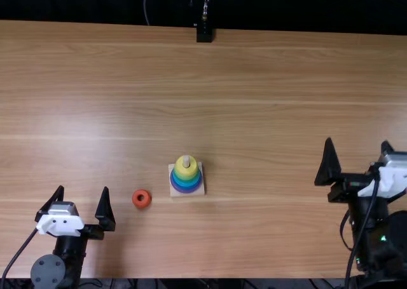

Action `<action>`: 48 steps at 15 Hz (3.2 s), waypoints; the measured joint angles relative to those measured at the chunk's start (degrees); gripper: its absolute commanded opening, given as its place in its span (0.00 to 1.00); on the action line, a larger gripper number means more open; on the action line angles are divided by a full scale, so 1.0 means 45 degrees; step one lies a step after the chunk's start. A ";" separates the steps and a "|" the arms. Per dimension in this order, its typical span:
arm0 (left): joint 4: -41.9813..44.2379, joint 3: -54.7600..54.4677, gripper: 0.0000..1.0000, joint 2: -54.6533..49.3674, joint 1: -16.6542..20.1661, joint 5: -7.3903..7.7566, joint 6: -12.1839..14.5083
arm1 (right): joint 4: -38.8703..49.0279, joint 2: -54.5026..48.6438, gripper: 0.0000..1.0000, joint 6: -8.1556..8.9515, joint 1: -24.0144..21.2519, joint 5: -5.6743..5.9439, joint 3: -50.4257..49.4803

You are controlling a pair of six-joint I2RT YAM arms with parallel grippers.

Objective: Build the Hanoi tower: stack the rings onto the peg from bottom to top in this color order: purple, dark blue, light blue, dark green, light green, yellow, orange.

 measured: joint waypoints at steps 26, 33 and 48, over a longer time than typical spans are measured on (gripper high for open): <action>0.0000 0.0000 1.00 0.0000 0.0000 0.0000 0.0005 | 0.1112 -0.7558 1.00 0.0068 -0.1005 -0.0257 -0.9136; -0.0010 0.0000 1.00 0.0000 0.0000 0.0209 0.0005 | 0.1112 -0.7558 1.00 0.0068 -0.1005 -0.0253 -0.9136; -0.3424 0.7868 1.00 0.6955 -0.0889 0.1413 0.3842 | 0.1117 -0.7563 1.00 0.0068 -0.1005 -0.0253 -0.9136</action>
